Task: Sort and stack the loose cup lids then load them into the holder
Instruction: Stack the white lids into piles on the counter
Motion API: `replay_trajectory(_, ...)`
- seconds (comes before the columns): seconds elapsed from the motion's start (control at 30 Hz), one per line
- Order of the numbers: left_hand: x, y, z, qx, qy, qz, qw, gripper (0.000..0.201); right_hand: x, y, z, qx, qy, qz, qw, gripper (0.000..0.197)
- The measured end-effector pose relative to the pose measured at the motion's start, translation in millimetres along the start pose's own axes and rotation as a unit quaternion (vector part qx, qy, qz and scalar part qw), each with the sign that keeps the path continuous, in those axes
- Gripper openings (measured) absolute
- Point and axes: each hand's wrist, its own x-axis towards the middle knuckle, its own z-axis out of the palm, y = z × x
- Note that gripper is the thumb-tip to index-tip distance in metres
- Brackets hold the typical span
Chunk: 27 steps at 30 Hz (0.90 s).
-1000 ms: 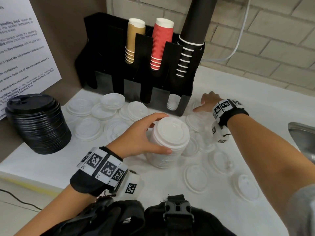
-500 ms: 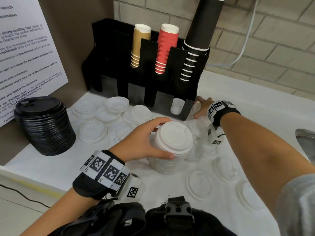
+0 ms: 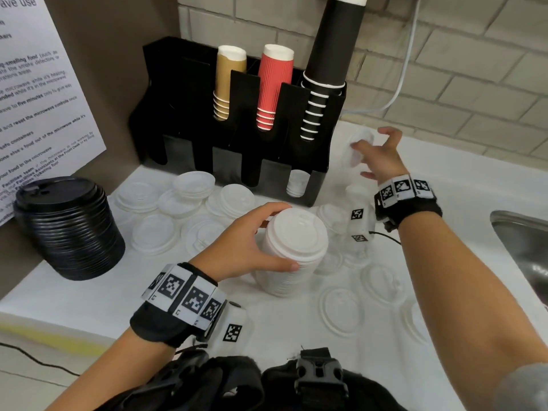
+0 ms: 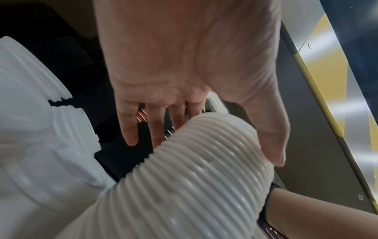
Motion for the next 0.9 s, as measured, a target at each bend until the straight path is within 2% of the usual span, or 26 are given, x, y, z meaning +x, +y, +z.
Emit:
replay_trajectory(0.1,0,0,2,-0.011,0.007,0.009,1.000,0.080,-40,-18,-7,0.074,-0.039,-0.041,0.996,0.040)
replay_trajectory(0.27,-1,-3,4,-0.023,0.009,0.022,0.999,0.081,-120,-30,-5,0.005,-0.172,-0.124,0.977,0.036)
replay_trajectory(0.33,-2,-4,5,-0.026,0.016,0.022,0.999,0.084,-143,-27,-1,-0.031,-0.197,-0.146,0.969,0.038)
replay_trajectory(0.43,-3,-6,6,-0.033,0.025,0.024,0.999,0.093,-165,-21,5,-0.060,-0.208,-0.164,0.962,0.033)
replay_trajectory(0.63,-6,-9,8,-0.034,0.030,0.007,0.999,0.082,-182,-18,20,-0.124,-0.212,-0.202,0.948,0.044)
replay_trajectory(0.9,-6,-12,11,-0.045,0.039,-0.005,0.998,0.079,-186,-20,27,-0.163,-0.214,-0.192,0.944,0.050)
